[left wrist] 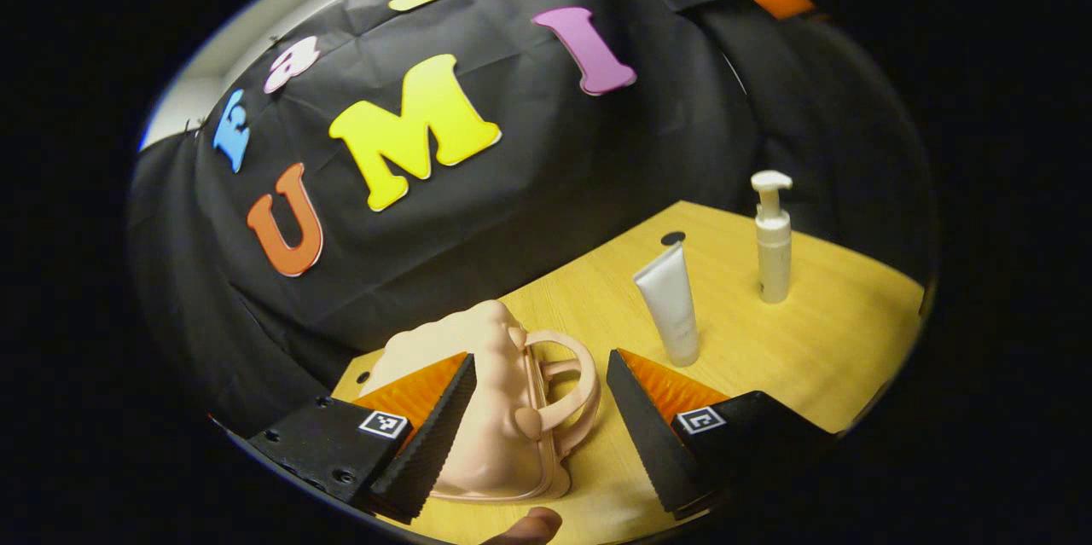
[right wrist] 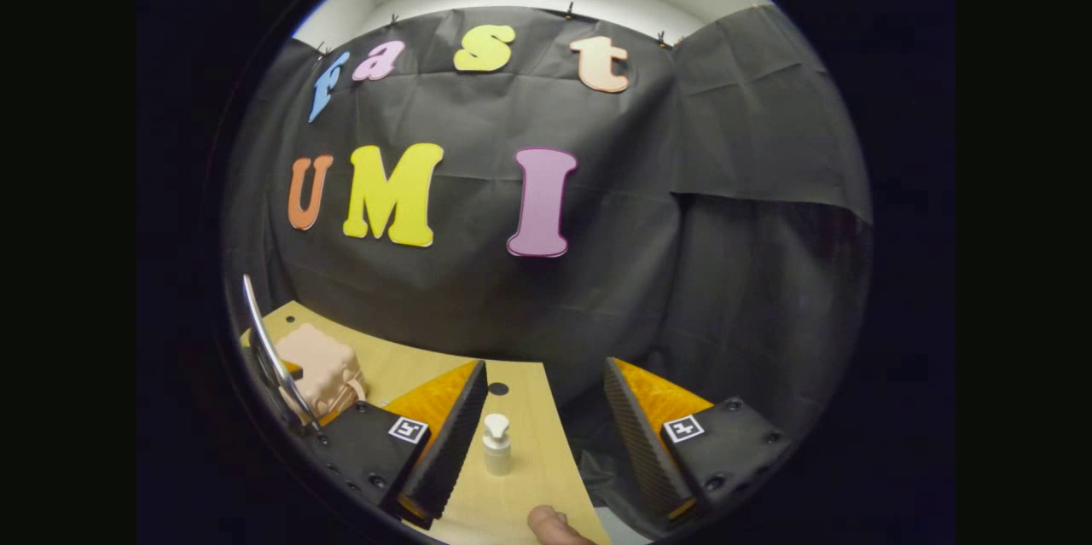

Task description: First open the suitcase, pack the skin care products into it, and then close the suitcase.

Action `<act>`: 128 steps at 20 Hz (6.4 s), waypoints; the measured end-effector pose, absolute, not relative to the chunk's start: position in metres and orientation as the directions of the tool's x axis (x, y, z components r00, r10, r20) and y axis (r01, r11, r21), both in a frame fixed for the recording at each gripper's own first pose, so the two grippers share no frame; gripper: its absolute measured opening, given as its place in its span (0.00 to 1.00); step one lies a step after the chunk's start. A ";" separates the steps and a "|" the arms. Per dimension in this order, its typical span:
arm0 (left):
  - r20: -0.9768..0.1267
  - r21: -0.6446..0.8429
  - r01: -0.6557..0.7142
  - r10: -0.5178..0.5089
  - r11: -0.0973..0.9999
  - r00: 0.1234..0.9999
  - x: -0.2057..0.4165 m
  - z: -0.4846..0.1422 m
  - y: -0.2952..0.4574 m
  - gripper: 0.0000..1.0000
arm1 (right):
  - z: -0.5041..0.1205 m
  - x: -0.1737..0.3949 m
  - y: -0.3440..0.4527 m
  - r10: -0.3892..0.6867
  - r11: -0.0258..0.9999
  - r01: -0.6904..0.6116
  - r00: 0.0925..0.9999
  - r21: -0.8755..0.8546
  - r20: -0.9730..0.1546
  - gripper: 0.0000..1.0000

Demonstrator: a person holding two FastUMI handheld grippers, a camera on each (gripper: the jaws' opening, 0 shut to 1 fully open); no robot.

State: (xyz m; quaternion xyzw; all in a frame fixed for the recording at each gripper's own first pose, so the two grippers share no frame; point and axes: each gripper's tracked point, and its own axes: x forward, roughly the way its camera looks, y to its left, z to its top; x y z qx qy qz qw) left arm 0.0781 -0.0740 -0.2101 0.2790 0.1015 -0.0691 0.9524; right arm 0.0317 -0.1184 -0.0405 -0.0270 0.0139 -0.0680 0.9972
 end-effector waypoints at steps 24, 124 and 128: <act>-0.255 0.955 0.228 0.128 0.192 0.959 0.137 -0.282 -0.052 0.28 | -0.076 0.034 -0.132 -0.159 0.986 0.154 0.984 -0.066 -0.083 0.81; -0.466 -0.243 0.212 -0.306 0.946 0.830 0.098 -0.212 0.104 0.98 | -0.178 0.038 -0.043 -0.057 0.986 -0.002 0.935 -0.168 -0.349 0.82; -0.475 -0.229 0.372 -0.437 0.900 0.764 0.103 -0.218 -0.001 0.98 | -0.187 0.046 -0.077 -0.057 0.990 0.005 0.925 -0.138 -0.376 0.82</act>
